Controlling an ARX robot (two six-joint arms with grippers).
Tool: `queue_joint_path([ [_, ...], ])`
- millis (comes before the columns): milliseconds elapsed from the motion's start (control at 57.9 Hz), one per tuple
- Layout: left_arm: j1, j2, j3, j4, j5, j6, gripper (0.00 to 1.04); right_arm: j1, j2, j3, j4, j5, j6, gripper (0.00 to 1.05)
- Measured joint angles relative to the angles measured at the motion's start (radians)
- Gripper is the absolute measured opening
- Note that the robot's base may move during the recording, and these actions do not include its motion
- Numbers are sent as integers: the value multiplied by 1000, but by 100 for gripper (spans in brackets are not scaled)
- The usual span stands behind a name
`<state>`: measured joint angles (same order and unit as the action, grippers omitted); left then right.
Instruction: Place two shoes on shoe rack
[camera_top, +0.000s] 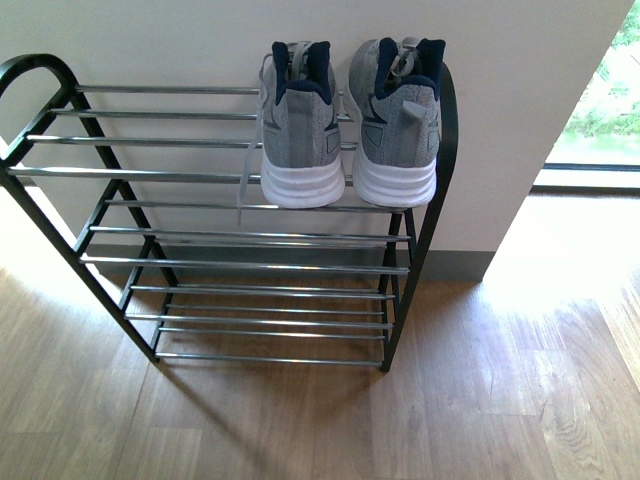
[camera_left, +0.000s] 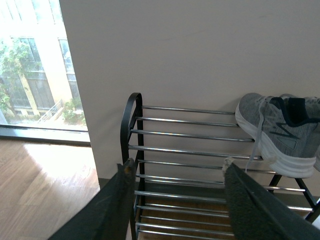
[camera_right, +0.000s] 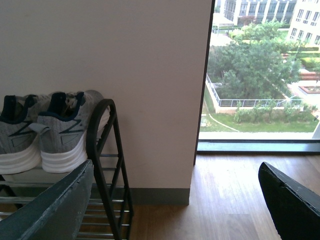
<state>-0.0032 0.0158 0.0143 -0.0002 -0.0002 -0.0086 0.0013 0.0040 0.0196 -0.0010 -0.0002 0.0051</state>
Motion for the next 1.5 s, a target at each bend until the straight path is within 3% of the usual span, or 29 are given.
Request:
queue_joint_path([
  [259, 0, 0, 0, 0, 0, 2, 97, 0, 0, 0, 0, 0, 0, 96],
  [1502, 0, 0, 0, 0, 0, 3, 95, 0, 0, 0, 0, 0, -2, 96],
])
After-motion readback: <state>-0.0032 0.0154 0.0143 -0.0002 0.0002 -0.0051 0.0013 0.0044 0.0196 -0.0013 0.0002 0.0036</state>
